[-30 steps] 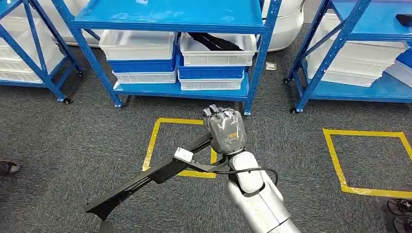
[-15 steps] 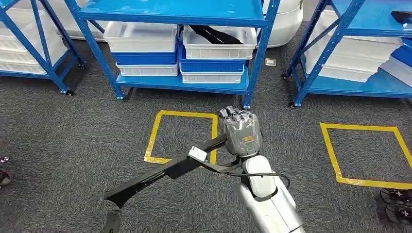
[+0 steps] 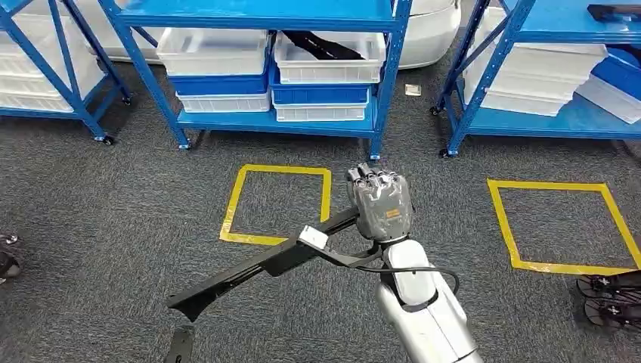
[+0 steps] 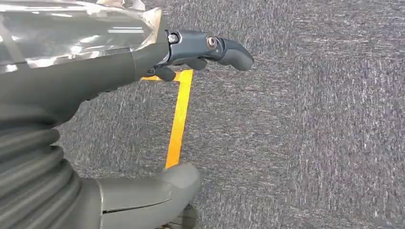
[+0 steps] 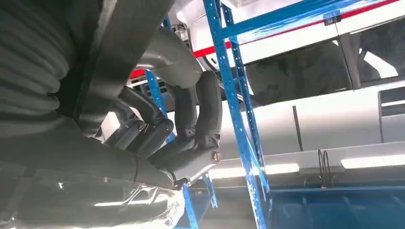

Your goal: Take the parts from the cabinet and place them on the table.

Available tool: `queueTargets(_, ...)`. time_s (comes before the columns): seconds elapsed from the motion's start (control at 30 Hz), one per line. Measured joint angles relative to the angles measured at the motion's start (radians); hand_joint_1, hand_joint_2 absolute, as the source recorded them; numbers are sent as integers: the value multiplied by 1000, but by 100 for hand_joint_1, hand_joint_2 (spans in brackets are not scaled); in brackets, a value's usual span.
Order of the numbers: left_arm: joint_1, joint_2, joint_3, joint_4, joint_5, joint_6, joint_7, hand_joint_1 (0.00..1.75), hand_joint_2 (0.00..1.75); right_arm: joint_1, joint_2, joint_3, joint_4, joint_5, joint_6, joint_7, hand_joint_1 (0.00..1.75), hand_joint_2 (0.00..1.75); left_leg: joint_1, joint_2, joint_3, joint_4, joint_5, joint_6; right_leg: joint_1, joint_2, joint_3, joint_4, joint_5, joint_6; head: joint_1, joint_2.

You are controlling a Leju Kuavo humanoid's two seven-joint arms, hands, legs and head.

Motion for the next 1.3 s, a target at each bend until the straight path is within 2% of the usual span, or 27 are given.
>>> queueTargets(0.03, -1, -3, 0, 0, -2, 1, -2, 0, 175, -4, -3, -1, 1, -2, -1, 0, 175, 175, -4, 4, -1, -2, 14, -9, -3, -3, 0, -1, 5, 7, 4, 0)
queueTargets(0.13, 0, -4, 0, 0, 3, 3, -6, 0, 175, -9, -3, -1, 2, -16, -4, -5, 175, 175, -17, 2, -7, -21, 30, 12, -6, -6, -2, -10, 25, 30, -5, 0)
queueTargets(0.17, -1, -7, 0, 0, 4, 3, -7, 0, 175, -11, -6, -3, 2, -21, -5, -8, 175, 175, -1, 8, -2, -45, 53, 13, -2, -6, -9, 1, 18, 31, -4, 0)
queueTargets(0.2, -1, -7, 1, 0, 6, 5, -10, 0, 175, -13, -8, -4, 4, -28, -9, -12, 175, 175, -4, 8, -7, -57, 67, 18, -4, -5, -29, 24, -16, 29, -3, 0)
queueTargets(0.27, -2, -8, 1, 0, 8, 6, -15, 0, 175, -19, -11, -5, 8, -40, -17, -20, 175, 175, -3, 10, -32, -58, 89, 20, -12, -5, -79, 159, -106, 23, 2, 0)
queueTargets(0.3, 1, -11, 1, 0, 12, 7, -16, 0, 175, -19, -13, -5, 11, -47, -23, -26, 175, 175, -2, 11, -46, -57, 99, 17, -18, -4, -106, 246, -145, 28, 3, 0)
queueTargets(0.33, 4, -11, 1, 0, 16, 8, -17, 0, 175, -19, -14, -5, 14, -51, -26, -28, 175, 175, -1, 12, -60, -56, 108, 13, -23, -5, -118, 301, -158, 40, 3, 0)
queueTargets(0.4, 8, -13, 1, 1, 16, 9, -19, 0, 175, -19, -18, -5, 19, -54, -28, -32, 175, 175, 6, 13, -82, -54, 124, 1, -35, -5, -68, 261, -128, 69, 4, 0)
queueTargets(0.47, 9, -13, 1, 1, 16, 10, -21, 0, 175, -23, -18, -5, 23, -56, -30, -34, 175, 175, 16, 12, -102, -43, 135, -14, -48, -7, 62, 73, -78, 97, 5, 0)
queueTargets(0.5, 9, -13, 1, 1, 16, 10, -21, 0, 175, -25, -18, -4, 23, -56, -31, -34, 175, 175, 16, 13, -108, -35, 138, -18, -52, -7, 97, 11, -90, 99, 7, 0)
queueTargets(0.53, 9, -13, 1, 1, 16, 10, -21, 0, 175, -27, -18, -4, 23, -56, -31, -34, 175, 175, 16, 13, -111, -34, 139, -20, -51, -6, 101, -6, -103, 98, 8, 0)
queueTargets(0.57, 8, -13, 1, 1, 16, 10, -21, 0, 175, -28, -16, -3, 24, -56, -32, -35, 175, 175, 13, 12, -120, -32, 146, -31, -29, 5, 114, -1, -98, 81, 11, 0)
queueTargets(0.6, 11, -13, 1, 1, 16, 10, -23, 0, 175, -31, -18, -4, 27, -60, -35, -35, 175, 175, 10, 8, -124, -25, 154, -39, -32, 6, 93, 0, -97, 71, 11, 0)
queueTargets(0.63, 11, -13, 1, 1, 16, 10, -23, 0, 175, -31, -18, -4, 27, -60, -35, -35, 175, 175, 10, 7, -124, -27, 156, -40, -31, 6, 97, 4, -97, 70, 9, 0)
queueTargets(0.67, 13, -12, 1, 1, 17, 11, -23, 0, 175, -30, -18, -4, 28, -60, -35, -35, 175, 175, 13, 8, -127, -29, 163, -46, -32, 5, 90, 6, -92, 60, 6, 0)
queueTargets(0.7, 14, -11, 1, 2, 17, 11, -23, 0, 175, -31, -17, -3, 29, -60, -35, -36, 175, 175, 21, 8, -134, -26, 163, -51, -48, 2, 78, 3, -82, 44, 3, 0)
queueTargets(0.77, 16, -10, 1, 2, 17, 11, -23, 0, 175, -35, -13, -4, 31, -60, -37, -36, 175, 175, 21, 6, -168, 58, 60, -50, -41, 0, 67, 3, -65, 16, 0, 0)
queueTargets(0.83, 17, -10, 1, 2, 17, 13, -23, 0, 175, -35, -13, -3, 33, -60, -37, -37, 175, 175, 20, 1, -220, 215, -35, -54, -31, -2, 46, 4, -50, 5, -6, 0)
queueTargets(0.87, 18, -10, 1, 2, 17, 13, -23, 0, 175, -35, -13, -3, 36, -61, -37, -37, 175, 175, 20, 1, -236, 281, -59, -54, -26, -2, 34, 4, -41, 2, -5, 0)
queueTargets(0.93, 20, -10, 1, 2, 18, 16, -23, 0, 175, -35, -13, -3, 42, -62, -37, -37, 175, 175, 19, 1, -206, 278, -32, -47, -19, -2, 15, 5, -27, 2, -5, 0)
queueTargets(1.0, 20, -9, 1, 2, 18, 17, -23, 0, 175, -35, -13, -3, 43, -62, -38, -37, 175, 175, 16, 0, -106, 148, 22, -33, -14, 1, 3, 5, -16, 6, -6, 0)
queueTargets(1.03, 17, -8, 1, 1, 18, 18, -23, 0, 175, -35, -13, -4, 42, -63, -39, -35, 175, 175, 8, -3, -23, 26, 17, -17, -15, 1, 1, 6, -10, 10, -6, 0)
queueTargets(1.07, 16, -5, 1, 0, 18, 18, -25, 0, 175, -37, -14, -5, 42, -63, -39, -34, 175, 175, 4, -1, -2, -4, 6, -19, -8, 1, -5, 5, -3, 17, -4, 0)
queueTargets(1.17, 17, -5, 1, 1, 18, 18, -26, 0, 175, -39, -12, -5, 42, -64, -41, -34, 175, 175, -12, -2, -13, -8, 20, -3, -18, -3, -4, -2, 14, 41, -5, 0)
queueTargets(1.2, 17, -5, 1, 1, 18, 17, -27, 0, 175, -39, -13, -5, 42, -64, -42, -34, 175, 175, -11, 0, -11, -26, 36, 7, -11, -3, -6, -10, 21, 51, -5, 0)
queueTargets(1.23, 16, -6, 1, 1, 19, 16, -29, 0, 175, -39, -16, -7, 42, -64, -43, -34, 175, 175, -4, 8, -9, -41, 54, 11, -14, -4, -21, 10, 1, 49, -4, 0)
queueTargets(1.3, 15, -5, 2, 1, 20, 15, -32, 0, 175, -39, -18, -8, 42, -68, -48, -33, 175, 175, -6, 8, -27, -47, 72, 23, -17, -3, -64, 125, -89, 34, -2, 0)
